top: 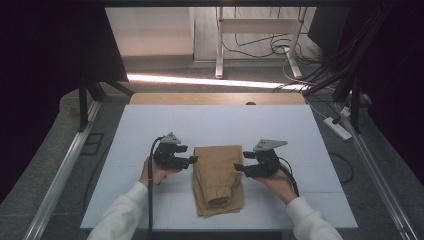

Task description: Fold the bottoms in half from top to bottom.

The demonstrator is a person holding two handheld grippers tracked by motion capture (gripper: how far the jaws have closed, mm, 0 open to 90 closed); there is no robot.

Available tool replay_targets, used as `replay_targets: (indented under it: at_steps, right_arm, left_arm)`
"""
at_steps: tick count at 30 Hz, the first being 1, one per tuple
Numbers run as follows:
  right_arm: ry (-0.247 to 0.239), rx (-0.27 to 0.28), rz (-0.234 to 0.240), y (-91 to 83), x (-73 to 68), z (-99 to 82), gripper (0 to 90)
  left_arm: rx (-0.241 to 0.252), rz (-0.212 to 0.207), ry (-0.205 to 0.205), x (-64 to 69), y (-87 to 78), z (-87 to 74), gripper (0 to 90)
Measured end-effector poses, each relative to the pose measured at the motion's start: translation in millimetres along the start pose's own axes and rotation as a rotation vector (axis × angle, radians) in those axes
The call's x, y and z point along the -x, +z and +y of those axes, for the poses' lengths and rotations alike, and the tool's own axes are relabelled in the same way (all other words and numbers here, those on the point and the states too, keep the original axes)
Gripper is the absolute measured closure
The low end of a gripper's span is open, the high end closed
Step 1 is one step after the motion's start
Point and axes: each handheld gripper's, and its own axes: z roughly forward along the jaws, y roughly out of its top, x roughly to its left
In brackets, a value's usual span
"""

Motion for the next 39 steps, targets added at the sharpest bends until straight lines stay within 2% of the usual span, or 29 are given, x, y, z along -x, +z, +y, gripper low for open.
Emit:
replay_targets:
  at_steps: [7,12,19,22,26,30,39]
  right_arm:
    - [0.013,-0.024,-0.011,17.2,10.1,7.6,34.8]
    - [0.024,-0.033,-0.029,26.9,16.3,11.4,33.7]
    - [0.054,-0.040,-0.033,37.4,33.0,16.4,30.7]
    - [0.068,-0.049,-0.028,40.4,40.5,19.7,29.0]
    - [0.075,-0.049,-0.031,47.0,46.6,21.3,28.7]
    - [0.092,-0.074,-0.014,51.8,52.0,19.7,27.6]
    - [0.128,-0.122,0.034,59.4,54.6,14.0,27.1]
  left_arm:
    - [-0.019,0.005,-0.015,-5.7,10.4,5.5,30.8]
    - [-0.029,0.011,-0.035,-14.5,18.4,11.7,29.4]
    - [-0.039,0.024,-0.056,-22.6,28.7,18.9,25.9]
    - [-0.034,0.011,-0.071,-25.3,31.7,21.7,25.0]
    - [-0.049,-0.010,-0.075,-27.4,37.8,23.8,23.3]
    - [-0.077,-0.026,-0.073,-26.9,45.5,22.9,22.1]
    - [-0.115,-0.069,-0.091,-30.1,50.2,18.0,24.0]
